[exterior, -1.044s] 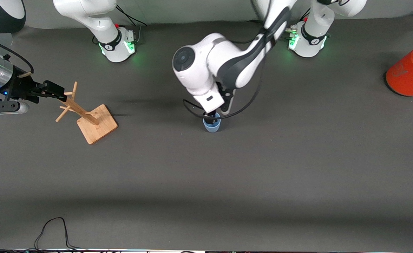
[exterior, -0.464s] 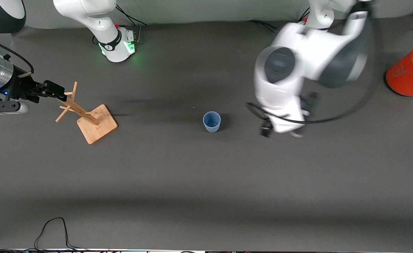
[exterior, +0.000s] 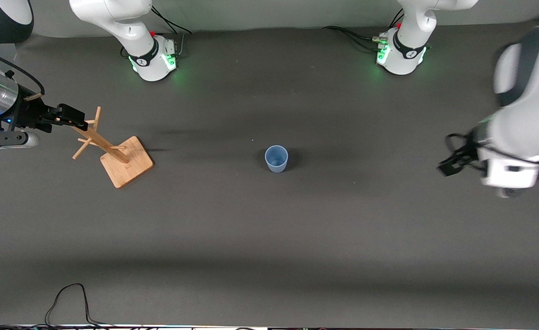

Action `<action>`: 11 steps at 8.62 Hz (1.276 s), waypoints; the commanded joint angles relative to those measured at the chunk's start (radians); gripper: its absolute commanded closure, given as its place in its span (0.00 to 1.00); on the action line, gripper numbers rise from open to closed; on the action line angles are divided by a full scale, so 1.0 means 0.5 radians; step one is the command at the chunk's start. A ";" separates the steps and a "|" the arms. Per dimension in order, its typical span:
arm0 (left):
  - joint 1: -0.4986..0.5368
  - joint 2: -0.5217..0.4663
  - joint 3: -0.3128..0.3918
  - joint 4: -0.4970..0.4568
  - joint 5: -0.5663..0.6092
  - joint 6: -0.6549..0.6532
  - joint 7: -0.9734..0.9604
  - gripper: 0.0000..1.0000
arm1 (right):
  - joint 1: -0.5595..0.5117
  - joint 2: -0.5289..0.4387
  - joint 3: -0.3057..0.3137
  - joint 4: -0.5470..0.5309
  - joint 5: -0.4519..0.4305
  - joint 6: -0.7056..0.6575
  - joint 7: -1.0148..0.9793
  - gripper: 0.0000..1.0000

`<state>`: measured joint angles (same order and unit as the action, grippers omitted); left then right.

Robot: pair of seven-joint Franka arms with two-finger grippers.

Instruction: Rotate and upright cup with both arms

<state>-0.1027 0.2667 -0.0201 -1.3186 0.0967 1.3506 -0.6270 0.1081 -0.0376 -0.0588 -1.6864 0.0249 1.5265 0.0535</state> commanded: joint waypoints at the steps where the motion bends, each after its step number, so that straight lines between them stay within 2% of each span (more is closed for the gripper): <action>1: 0.205 -0.369 -0.018 -0.490 -0.028 0.224 0.726 0.00 | 0.008 0.008 -0.014 0.041 0.018 -0.019 -0.033 0.00; 2: 0.233 -0.489 -0.012 -0.699 -0.049 0.393 0.945 0.00 | 0.002 0.011 -0.014 0.044 0.018 -0.022 -0.030 0.00; 3: 0.218 -0.594 0.046 -0.840 -0.052 0.455 1.130 0.00 | -0.005 0.005 -0.024 0.047 0.015 -0.028 -0.036 0.00; 5: 0.203 -0.690 0.120 -0.866 -0.150 0.376 1.391 0.00 | 0.002 0.005 -0.085 0.050 0.018 -0.025 -0.037 0.00; 10: 0.172 -0.791 0.083 -0.860 -0.132 0.492 1.282 0.00 | 0.005 0.008 -0.079 0.081 -0.004 -0.025 -0.006 0.00; 11: 0.172 -0.788 0.032 -0.869 -0.120 0.493 1.270 0.00 | 0.005 0.011 -0.079 0.084 -0.004 -0.034 -0.015 0.00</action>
<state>-0.0041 -0.1060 0.0135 -1.7202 0.0262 1.5745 0.0330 0.1070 -0.0378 -0.0968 -1.6689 0.0252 1.5271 0.0535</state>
